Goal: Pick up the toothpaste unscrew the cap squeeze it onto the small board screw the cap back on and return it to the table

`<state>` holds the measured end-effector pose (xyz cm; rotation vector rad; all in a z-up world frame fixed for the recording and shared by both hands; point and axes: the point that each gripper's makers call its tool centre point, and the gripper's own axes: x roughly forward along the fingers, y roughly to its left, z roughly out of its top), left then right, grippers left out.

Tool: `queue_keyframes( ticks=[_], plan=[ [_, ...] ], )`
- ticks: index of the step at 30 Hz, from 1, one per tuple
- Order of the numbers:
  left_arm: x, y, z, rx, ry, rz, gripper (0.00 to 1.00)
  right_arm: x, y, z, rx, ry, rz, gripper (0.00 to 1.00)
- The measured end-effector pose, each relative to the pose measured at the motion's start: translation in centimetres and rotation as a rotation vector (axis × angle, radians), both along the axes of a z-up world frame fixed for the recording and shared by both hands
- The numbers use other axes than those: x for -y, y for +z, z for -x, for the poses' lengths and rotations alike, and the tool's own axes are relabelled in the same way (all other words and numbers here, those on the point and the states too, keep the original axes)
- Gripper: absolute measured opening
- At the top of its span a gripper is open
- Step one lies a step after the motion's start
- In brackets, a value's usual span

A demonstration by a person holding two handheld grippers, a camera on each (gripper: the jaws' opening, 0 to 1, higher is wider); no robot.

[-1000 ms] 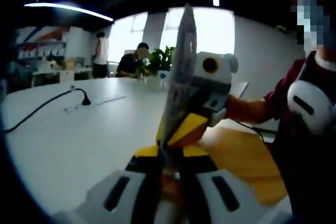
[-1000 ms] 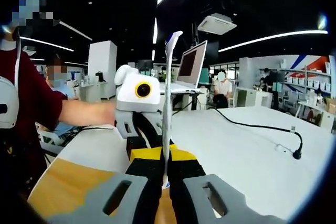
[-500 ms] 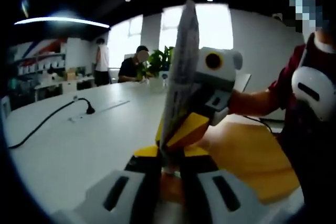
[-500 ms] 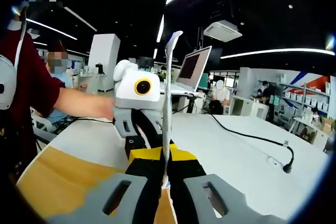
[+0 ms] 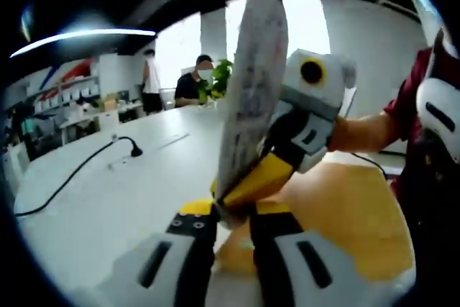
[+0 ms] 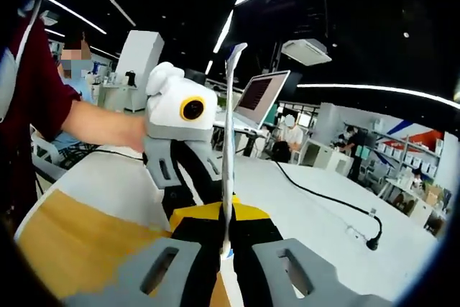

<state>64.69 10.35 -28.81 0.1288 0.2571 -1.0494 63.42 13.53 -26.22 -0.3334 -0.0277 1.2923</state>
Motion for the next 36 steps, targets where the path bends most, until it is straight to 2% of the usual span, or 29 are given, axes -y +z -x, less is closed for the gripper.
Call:
queue_keyframes(
  ticks=[7, 10, 16, 19, 20, 22, 23, 26, 28, 34, 36],
  plan=[
    [-0.3, 1.3, 0.6, -0.016, 0.019, 0.059, 0.17, 1.0, 1.0, 0.0, 0.024, -0.037, -0.007, 0.01],
    [-0.6, 1.6, 1.0, -0.037, 0.03, 0.092, 0.19, 1.8, 1.7, -0.3, -0.001, -0.069, -0.051, 0.01],
    [-1.1, 1.8, 2.4, -0.035, 0.043, 0.105, 0.22, 4.0, 3.6, -0.5, -0.158, -0.098, -0.235, 0.01],
    [-1.0, 2.8, 3.1, -0.054, 0.06, 0.17, 0.24, 5.2, 4.5, -0.2, -0.202, -0.103, -0.309, 0.01],
    [-0.4, 3.6, 4.1, -0.09, 0.075, 0.239, 0.25, 5.7, 5.1, -0.1, -0.236, -0.1, -0.357, 0.01],
    [0.5, 4.7, 5.7, -0.067, 0.044, 0.29, 0.27, 6.8, 6.2, 0.1, -0.294, -0.093, -0.451, 0.01],
    [0.6, 4.9, 6.2, -0.059, 0.048, 0.292, 0.27, 7.3, 6.6, 0.2, -0.312, -0.095, -0.485, 0.01],
    [0.2, 5.9, 7.1, -0.036, 0.05, 0.302, 0.29, 8.5, 8.0, 0.8, -0.373, -0.076, -0.589, 0.01],
    [0.1, 6.9, 8.0, -0.016, 0.049, 0.356, 0.3, 9.0, 8.9, 1.6, -0.402, -0.055, -0.652, 0.01],
    [0.3, 8.2, 9.7, 0.018, 0.065, 0.39, 0.32, 9.6, 11.3, 4.8, -0.511, 0.039, -0.816, 0.01],
    [0.6, 8.8, 9.9, 0.02, 0.071, 0.423, 0.33, 9.7, 12.0, 5.6, -0.545, 0.071, -0.87, 0.01]
  ],
)
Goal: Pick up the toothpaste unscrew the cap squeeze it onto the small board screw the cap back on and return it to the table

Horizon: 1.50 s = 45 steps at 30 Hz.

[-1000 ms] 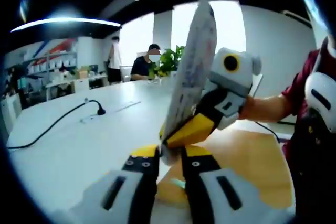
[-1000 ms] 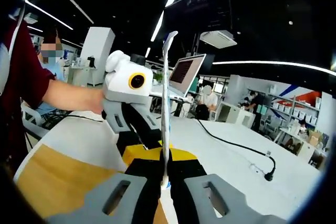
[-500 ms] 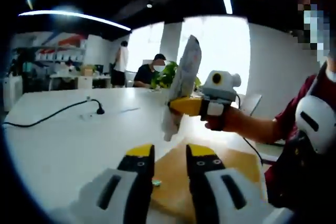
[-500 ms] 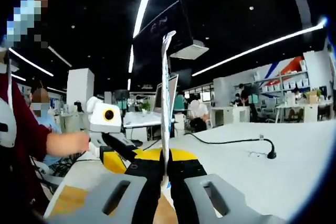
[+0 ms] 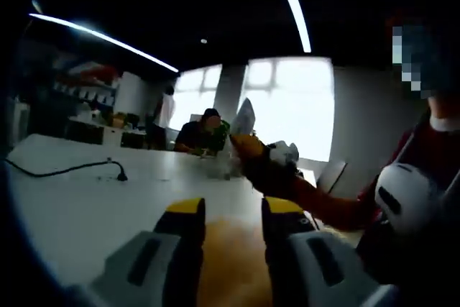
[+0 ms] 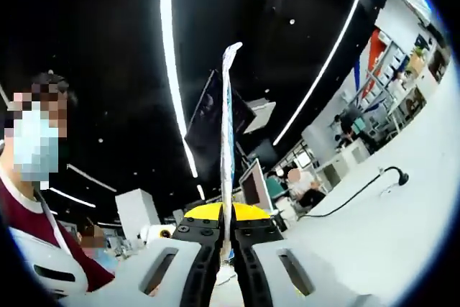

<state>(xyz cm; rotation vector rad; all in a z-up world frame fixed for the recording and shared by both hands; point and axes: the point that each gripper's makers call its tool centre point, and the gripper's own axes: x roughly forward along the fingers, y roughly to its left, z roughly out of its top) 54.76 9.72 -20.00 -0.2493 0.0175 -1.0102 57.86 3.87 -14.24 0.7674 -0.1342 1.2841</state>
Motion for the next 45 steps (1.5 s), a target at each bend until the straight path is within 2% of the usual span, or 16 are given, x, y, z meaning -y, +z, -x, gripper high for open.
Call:
queue_keyframes(
  ticks=[3, 8, 19, 25, 32, 34, 37, 45],
  plan=[
    [0.7, 0.3, 0.3, -0.015, -0.001, 0.022, 0.32, -0.1, 0.8, 1.2, -0.041, 0.045, -0.091, 0.02],
    [1.9, 1.2, 1.2, 0.004, -0.021, 0.065, 0.32, -0.4, 1.5, 2.7, -0.064, 0.081, -0.165, 0.02],
    [3.2, 3.4, 2.6, 0.083, -0.027, 0.175, 0.32, 0.6, 3.7, 3.5, -0.105, 0.13, -0.413, 0.01],
    [3.5, 5.3, 2.9, 0.132, -0.028, 0.272, 0.31, 0.7, 3.9, 4.0, -0.117, 0.141, -0.489, 0.01],
    [3.9, 6.3, 3.0, 0.158, -0.015, 0.359, 0.3, 0.9, 4.2, 4.2, -0.137, 0.158, -0.563, 0.01],
    [3.9, 7.0, 3.1, 0.182, -0.012, 0.387, 0.3, 1.0, 4.1, 4.0, -0.145, 0.158, -0.579, 0.01],
    [4.0, 7.3, 3.2, 0.197, -0.008, 0.393, 0.3, 1.1, 4.1, 3.9, -0.165, 0.167, -0.619, 0.01],
    [3.8, 7.6, 3.0, 0.228, 0.027, 0.415, 0.29, 0.8, 4.4, 4.2, -0.178, 0.195, -0.667, 0.01]
  ],
)
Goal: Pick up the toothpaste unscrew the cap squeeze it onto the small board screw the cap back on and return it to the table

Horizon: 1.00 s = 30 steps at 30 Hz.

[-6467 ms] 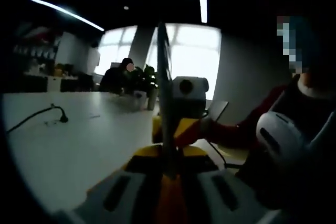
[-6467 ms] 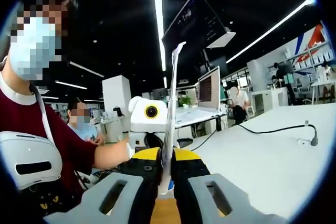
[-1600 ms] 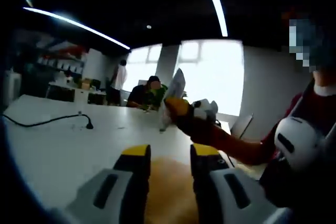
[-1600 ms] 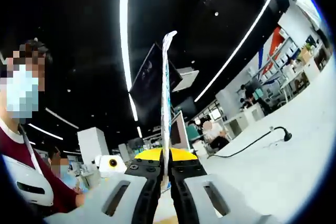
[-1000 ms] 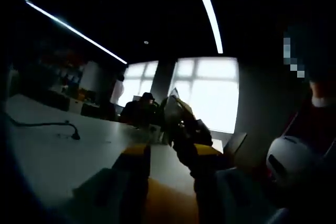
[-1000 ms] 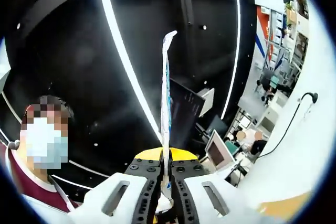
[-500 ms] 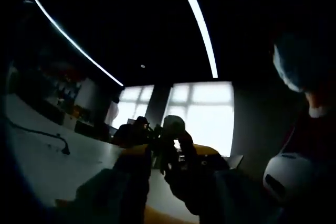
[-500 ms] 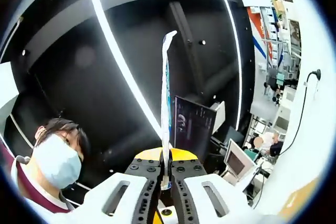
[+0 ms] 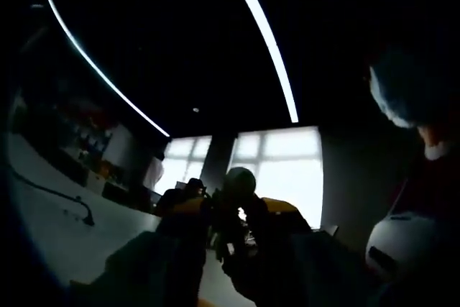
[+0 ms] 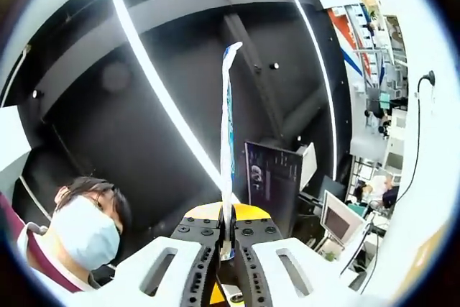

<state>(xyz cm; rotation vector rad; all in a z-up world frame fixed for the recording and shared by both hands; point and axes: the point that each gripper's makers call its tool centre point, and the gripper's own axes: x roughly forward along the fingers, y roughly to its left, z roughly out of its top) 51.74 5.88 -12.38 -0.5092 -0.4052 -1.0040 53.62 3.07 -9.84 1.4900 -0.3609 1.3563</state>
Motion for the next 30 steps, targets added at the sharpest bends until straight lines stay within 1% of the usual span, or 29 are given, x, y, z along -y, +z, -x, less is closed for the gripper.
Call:
queue_keyframes(
  ticks=[4, 8, 12, 16, 20, 26, 27, 28, 30],
  plan=[
    [0.1, 0.3, 0.1, 0.011, 0.003, 0.023, 0.29, -0.2, 0.0, 0.2, -0.003, 0.012, -0.009, 0.01],
    [0.5, 0.3, 0.2, 0.019, 0.01, 0.018, 0.29, -0.4, -0.4, 0.5, -0.008, 0.017, -0.019, 0.01],
    [0.1, 0.4, 0.1, 0.017, 0.019, 0.041, 0.28, -0.4, -0.5, 0.5, -0.009, 0.008, -0.021, 0.01],
    [0.0, 0.3, -0.1, 0.016, 0.028, 0.039, 0.27, -0.6, -0.6, 0.7, -0.002, 0.0, -0.014, 0.01],
    [-0.2, 0.6, 0.0, 0.018, 0.032, 0.061, 0.26, -0.8, -0.9, 0.8, -0.003, -0.007, -0.011, 0.01],
    [-0.1, 0.6, 0.0, 0.024, 0.033, 0.068, 0.22, -0.7, -1.1, 0.7, -0.012, -0.021, -0.017, 0.01],
    [-0.1, 0.6, 0.1, 0.03, 0.033, 0.069, 0.2, -0.7, -1.2, 0.6, -0.011, -0.024, -0.016, 0.01],
    [-0.1, 0.7, 0.2, 0.044, 0.038, 0.065, 0.19, -0.7, -1.2, 0.6, -0.013, -0.027, -0.015, 0.01],
    [-0.1, 0.6, 0.1, 0.048, 0.048, 0.061, 0.19, -0.7, -1.3, 0.6, -0.015, -0.027, -0.018, 0.01]
  ],
)
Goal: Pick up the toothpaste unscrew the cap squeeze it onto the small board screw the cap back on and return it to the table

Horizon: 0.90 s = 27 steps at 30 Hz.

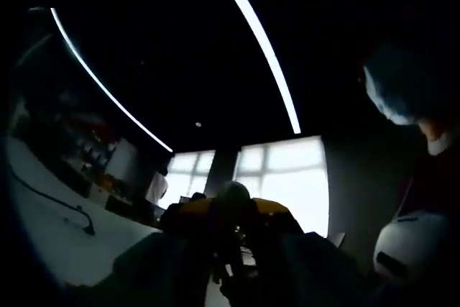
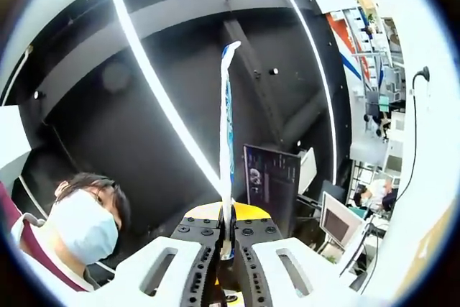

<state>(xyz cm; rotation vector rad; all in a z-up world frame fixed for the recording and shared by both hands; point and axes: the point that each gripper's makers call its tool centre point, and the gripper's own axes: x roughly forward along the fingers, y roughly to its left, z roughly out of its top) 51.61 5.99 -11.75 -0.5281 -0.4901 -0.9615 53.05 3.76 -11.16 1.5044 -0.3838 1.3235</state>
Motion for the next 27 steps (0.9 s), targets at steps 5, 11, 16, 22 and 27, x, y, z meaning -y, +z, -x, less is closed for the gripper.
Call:
queue_keyframes(
  ticks=[5, 11, 16, 22, 27],
  plan=[
    [-0.1, 0.0, -0.1, -0.001, 0.0, 0.012, 0.19, 0.0, -0.1, 0.1, 0.0, -0.005, -0.003, 0.02],
    [-0.2, 0.0, 0.0, -0.007, -0.016, 0.03, 0.18, -0.2, -0.3, 0.4, 0.016, -0.007, 0.022, 0.02],
    [-0.5, 0.4, 0.2, 0.005, -0.008, 0.033, 0.18, -0.4, -0.7, 0.6, 0.023, 0.008, 0.05, 0.02],
    [-0.6, 0.6, 0.3, 0.001, -0.022, 0.044, 0.18, -0.5, -1.0, 1.4, 0.046, -0.007, 0.098, 0.03],
    [-0.7, 1.2, 0.6, 0.011, -0.027, 0.05, 0.18, -0.3, -1.8, 1.7, 0.046, -0.006, 0.152, 0.06]
  ],
)
